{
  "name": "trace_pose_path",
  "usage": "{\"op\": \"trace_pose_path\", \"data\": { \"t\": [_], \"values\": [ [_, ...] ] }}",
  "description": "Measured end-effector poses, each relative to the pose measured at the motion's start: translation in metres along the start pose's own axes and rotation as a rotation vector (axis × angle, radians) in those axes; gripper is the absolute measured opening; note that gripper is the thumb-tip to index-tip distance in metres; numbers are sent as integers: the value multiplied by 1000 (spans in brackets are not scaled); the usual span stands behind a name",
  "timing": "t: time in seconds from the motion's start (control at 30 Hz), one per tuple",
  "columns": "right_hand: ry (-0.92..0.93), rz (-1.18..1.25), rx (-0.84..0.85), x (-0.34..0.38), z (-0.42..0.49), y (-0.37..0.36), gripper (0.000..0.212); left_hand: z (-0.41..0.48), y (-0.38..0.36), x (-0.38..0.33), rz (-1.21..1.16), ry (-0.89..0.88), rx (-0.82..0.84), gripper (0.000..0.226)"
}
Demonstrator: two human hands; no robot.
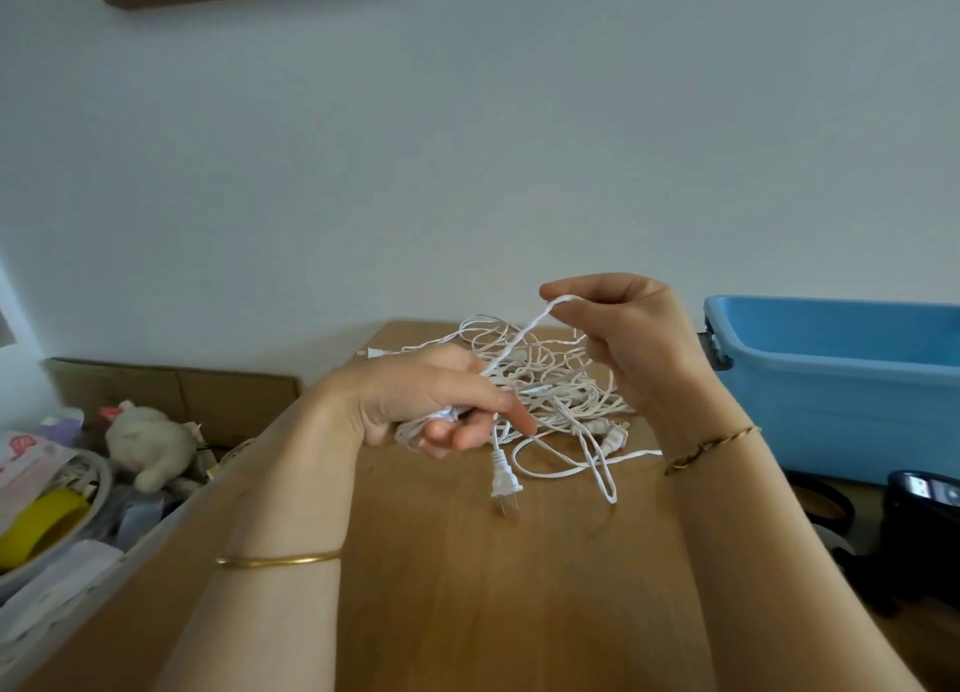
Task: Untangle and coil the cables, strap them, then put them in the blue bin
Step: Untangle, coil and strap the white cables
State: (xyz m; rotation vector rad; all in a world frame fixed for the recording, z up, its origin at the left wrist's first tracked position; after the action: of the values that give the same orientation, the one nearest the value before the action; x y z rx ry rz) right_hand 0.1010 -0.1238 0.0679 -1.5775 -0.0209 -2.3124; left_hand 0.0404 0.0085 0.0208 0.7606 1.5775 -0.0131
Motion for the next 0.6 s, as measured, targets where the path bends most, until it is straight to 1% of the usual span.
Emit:
{"op": "trace_pose_path", "data": {
  "t": [0.07, 0.1, 0.2, 0.23, 0.27, 0.3, 0.33, 0.43, 0.6],
  "values": [
    [7, -3, -52, 2, 1, 6, 22, 1, 1, 4, 37, 54, -42, 31],
    [4, -3, -76, 3, 0, 9, 24, 1, 0, 4, 39, 59, -53, 38],
    [-19, 13, -137, 1, 1, 18, 27, 3, -2, 4, -3, 55, -69, 75],
    [-29, 0, -145, -1, 1, 20, 27, 4, -1, 5, -58, 50, -74, 83],
    [-41, -30, -143, -2, 1, 23, 28, 5, 1, 6, -118, 45, -85, 85],
    [-52, -72, -129, -4, 2, 24, 29, 6, 5, 6, -160, 38, -107, 82],
    [-57, -120, -105, -5, 2, 25, 29, 6, 9, 6, -177, 24, -136, 74],
    [-23, -264, -5, -3, 3, 21, 24, 5, 19, 6, -126, -10, -234, 47],
    [107, -526, 199, 6, -3, -3, 16, 6, 28, 7, -118, -22, -350, 26]
  ]
}}
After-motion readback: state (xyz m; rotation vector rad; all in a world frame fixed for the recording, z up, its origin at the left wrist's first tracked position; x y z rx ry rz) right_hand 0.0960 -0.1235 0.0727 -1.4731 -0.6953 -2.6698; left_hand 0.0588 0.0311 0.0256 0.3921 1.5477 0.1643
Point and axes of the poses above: each hand's wrist, its own z-axis towards the middle knuckle, its own y-axis out of the back of the hand, x = y × z, the point moved 8 cm from there along z, towards the middle knuckle, and after that the axes turned 5 degrees about z, right-handed, at the moved point
